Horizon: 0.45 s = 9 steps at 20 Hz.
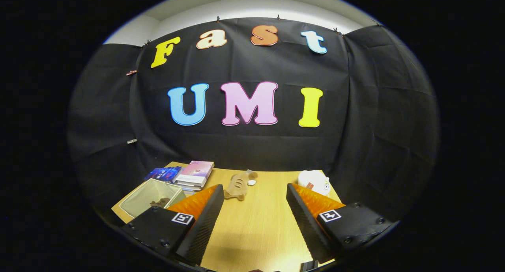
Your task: Open the storage box then place both shoes into the box .Put the left shoe in first, then the right shoe, with the right side of both shoes facing outward in a uniform manner.
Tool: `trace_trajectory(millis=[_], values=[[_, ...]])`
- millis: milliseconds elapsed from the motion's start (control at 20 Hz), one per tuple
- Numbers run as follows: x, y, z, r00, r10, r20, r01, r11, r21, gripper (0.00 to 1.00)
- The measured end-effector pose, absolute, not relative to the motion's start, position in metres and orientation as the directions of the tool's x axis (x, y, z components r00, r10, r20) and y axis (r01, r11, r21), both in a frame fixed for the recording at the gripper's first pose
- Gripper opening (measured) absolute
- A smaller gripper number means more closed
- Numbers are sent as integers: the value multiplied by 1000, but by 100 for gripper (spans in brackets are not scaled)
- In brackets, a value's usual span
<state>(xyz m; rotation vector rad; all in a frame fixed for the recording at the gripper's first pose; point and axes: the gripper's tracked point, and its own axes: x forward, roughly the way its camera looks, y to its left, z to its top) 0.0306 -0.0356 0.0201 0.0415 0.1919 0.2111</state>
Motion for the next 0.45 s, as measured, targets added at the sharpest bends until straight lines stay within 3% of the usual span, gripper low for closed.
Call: trace_trajectory(millis=[450], values=[[24,1,-4,932,262,-250,-254,965,63,99]])
